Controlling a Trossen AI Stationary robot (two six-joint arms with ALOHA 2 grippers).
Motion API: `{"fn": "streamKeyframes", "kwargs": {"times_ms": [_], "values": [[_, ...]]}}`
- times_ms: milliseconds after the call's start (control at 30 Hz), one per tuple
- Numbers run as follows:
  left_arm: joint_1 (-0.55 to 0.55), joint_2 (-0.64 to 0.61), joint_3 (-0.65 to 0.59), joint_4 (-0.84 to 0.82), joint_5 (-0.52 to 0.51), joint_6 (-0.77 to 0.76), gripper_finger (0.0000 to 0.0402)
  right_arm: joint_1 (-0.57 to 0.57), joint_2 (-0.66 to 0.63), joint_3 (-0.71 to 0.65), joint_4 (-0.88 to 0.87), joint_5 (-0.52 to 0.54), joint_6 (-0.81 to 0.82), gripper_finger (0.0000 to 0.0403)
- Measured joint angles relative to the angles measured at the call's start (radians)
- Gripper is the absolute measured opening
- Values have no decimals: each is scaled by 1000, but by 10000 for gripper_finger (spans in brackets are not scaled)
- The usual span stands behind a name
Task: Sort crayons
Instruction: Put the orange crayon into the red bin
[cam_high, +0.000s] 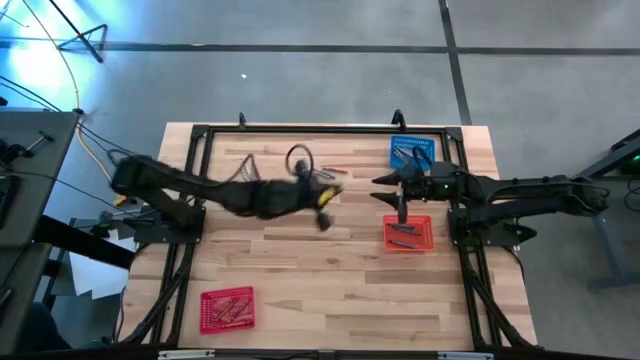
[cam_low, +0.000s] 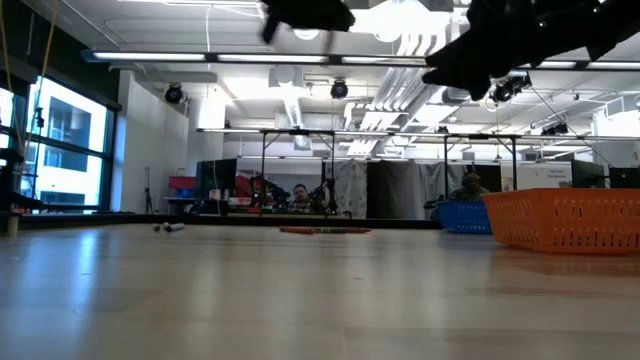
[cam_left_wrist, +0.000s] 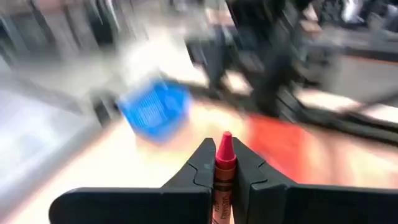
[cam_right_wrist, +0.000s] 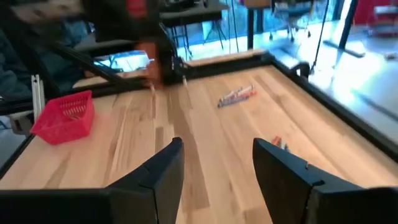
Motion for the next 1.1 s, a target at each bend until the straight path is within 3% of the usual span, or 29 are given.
{"fn": "streamKeyframes", "kwargs": {"times_ms": [100,267,467,600,800,933,1100], "values": [[-85,-105,0,-252,100,-329,3,0,-21,0,-65,2,14,175],[-234,-192,1,-462,230,-835,4,0,-14,0,-76,2,13,165],[-437,-145,1,-645,317,-1435,4,0,-14,-1,-92,11,41,158],[-556,-71,0,-722,407,-1753,5,0,-14,-1,-91,26,42,156],[-667,76,-1,-694,448,-1942,5,0,-13,-2,-75,26,40,156],[-683,154,-1,-715,510,-1948,5,0,-13,-2,-66,26,39,156],[-681,182,-1,-729,518,-1909,5,0,-9,-2,-66,26,48,155]]}}
